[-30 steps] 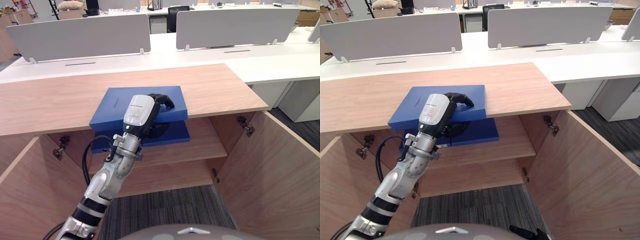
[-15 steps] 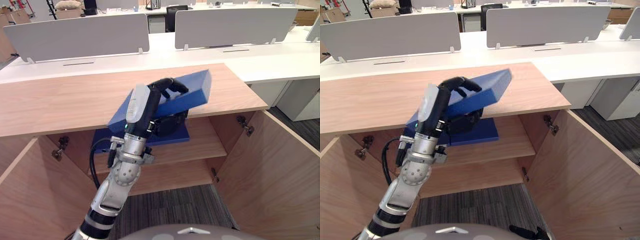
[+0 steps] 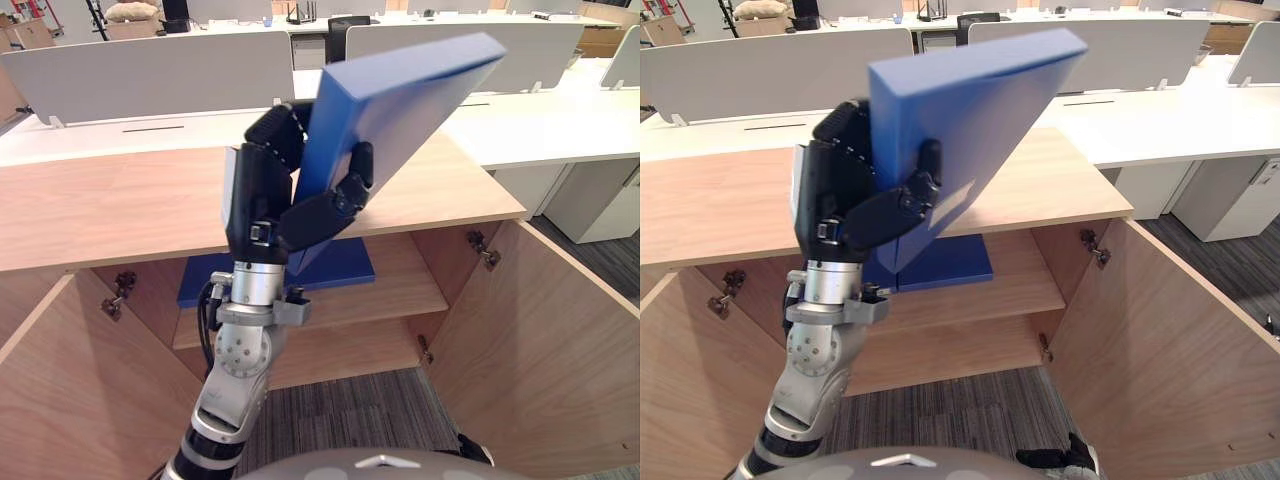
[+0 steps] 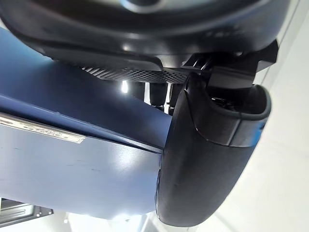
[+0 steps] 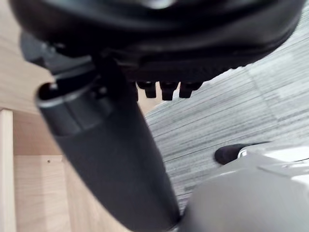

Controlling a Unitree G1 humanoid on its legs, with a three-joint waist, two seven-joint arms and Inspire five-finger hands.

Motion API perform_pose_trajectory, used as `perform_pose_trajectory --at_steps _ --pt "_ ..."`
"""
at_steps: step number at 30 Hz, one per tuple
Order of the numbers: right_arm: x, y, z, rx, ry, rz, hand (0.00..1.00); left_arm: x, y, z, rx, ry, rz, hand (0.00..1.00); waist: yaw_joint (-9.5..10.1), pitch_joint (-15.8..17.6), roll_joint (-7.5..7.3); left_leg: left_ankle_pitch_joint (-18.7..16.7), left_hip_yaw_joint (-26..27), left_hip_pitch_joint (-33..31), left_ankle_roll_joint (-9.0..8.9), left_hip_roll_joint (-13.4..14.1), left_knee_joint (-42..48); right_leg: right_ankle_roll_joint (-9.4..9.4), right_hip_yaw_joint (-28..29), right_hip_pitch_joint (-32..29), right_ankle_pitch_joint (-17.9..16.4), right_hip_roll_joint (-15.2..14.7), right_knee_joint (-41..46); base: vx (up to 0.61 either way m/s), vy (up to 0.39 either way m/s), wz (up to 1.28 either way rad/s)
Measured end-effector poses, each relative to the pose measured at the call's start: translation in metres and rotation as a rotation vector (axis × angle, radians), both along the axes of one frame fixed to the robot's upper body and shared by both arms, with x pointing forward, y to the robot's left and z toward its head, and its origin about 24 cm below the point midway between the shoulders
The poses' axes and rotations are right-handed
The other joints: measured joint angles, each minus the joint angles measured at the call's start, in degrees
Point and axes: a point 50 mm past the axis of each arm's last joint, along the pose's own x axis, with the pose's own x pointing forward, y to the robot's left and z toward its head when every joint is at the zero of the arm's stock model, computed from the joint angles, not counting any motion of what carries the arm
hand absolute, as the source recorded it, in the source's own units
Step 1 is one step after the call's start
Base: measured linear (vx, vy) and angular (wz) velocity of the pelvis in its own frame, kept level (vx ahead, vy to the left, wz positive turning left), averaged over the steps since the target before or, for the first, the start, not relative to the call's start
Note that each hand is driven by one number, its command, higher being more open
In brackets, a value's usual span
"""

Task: Walk over to the cabinet, pick up the folder, carry it to the office cabinet, place the folder inside the office cabinet, then close the office cabinet door

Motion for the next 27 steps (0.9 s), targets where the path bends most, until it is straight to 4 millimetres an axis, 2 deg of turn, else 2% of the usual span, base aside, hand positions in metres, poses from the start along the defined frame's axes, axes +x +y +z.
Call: perform_pose_trajectory --at_steps 5,9,13,16,18,27 --pt "0.036 0.013 0.019 0.037 -0.228 -0.054 1.00 -0.002 0.013 0.007 -0.200 0.007 -0.072 0.00 -0.03 0.1 -0.07 0.0 0.0 -0.3 0.05 0.0 0.3 -0.01 0.0 -0.4 0.0 0.0 0.6 0.00 0.000 0.00" --pt "0.058 0.018 0.040 0.046 -0.393 -0.073 1.00 -0.007 0.024 0.004 -0.315 0.024 -0.107 0.00 0.07 0.1 -0.25 0.0 0.0 -1.0 0.11 0.0 0.6 0.03 0.0 -1.2 0.1 -0.1 1.1 0.00 0.000 0.00" --pt "0.067 0.018 0.059 0.057 -0.517 -0.112 1.00 -0.008 0.031 -0.004 -0.383 0.061 -0.132 0.00 -0.04 0.5 -0.78 -0.1 0.0 -1.3 0.15 0.0 0.8 0.08 0.1 -1.5 0.1 -0.1 1.1 0.00 0.000 0.00" --pt "0.074 0.018 0.080 0.063 -0.634 -0.129 1.00 -0.010 0.035 -0.011 -0.426 0.098 -0.148 0.00 -0.33 1.3 -0.76 -0.1 0.4 -1.8 0.23 0.0 1.1 0.25 0.5 -2.0 0.4 -0.1 1.2 0.00 -0.009 -0.05" --pt "0.082 0.018 0.098 0.075 -0.734 -0.140 1.00 -0.011 0.040 -0.018 -0.445 0.130 -0.143 0.00 -1.03 1.5 -0.78 -0.2 0.6 -1.8 0.31 0.0 1.2 0.28 0.7 -2.2 0.4 -0.1 1.2 0.00 -0.006 -0.05" --pt "0.105 0.011 0.169 0.079 -1.113 -0.150 1.00 -0.009 0.040 -0.036 -0.428 0.212 -0.154 0.00 -1.34 2.7 0.04 -0.4 2.8 -1.5 0.63 0.0 1.4 0.57 2.7 -3.0 1.2 -0.1 1.2 -0.01 -0.005 -0.13"
